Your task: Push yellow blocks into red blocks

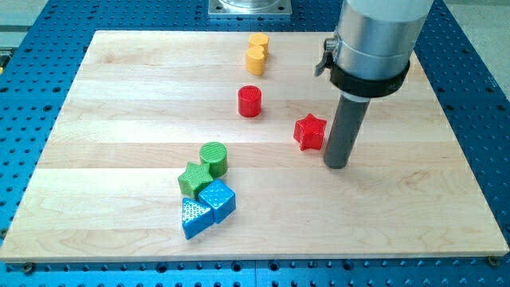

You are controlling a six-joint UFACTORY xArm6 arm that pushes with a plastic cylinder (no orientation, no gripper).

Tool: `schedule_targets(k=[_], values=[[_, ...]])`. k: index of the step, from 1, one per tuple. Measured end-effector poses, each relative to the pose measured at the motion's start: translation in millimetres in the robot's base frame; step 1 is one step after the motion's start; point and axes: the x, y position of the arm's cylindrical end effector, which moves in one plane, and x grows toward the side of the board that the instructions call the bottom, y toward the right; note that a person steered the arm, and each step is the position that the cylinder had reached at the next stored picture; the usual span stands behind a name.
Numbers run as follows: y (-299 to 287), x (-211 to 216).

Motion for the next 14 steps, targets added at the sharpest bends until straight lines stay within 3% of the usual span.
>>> schedule_targets(k=[1,2,3,4,5,6,7,8,9,11,12,13,14], values=[[-17,-61],[-52,-96],[-80,-95],[-24,-130],[19,-205],[13,-282],[-52,-296],[-89,-240],[-113,-201],[-118,-192],[-118,-195],[-76,-256],[-113,-298]])
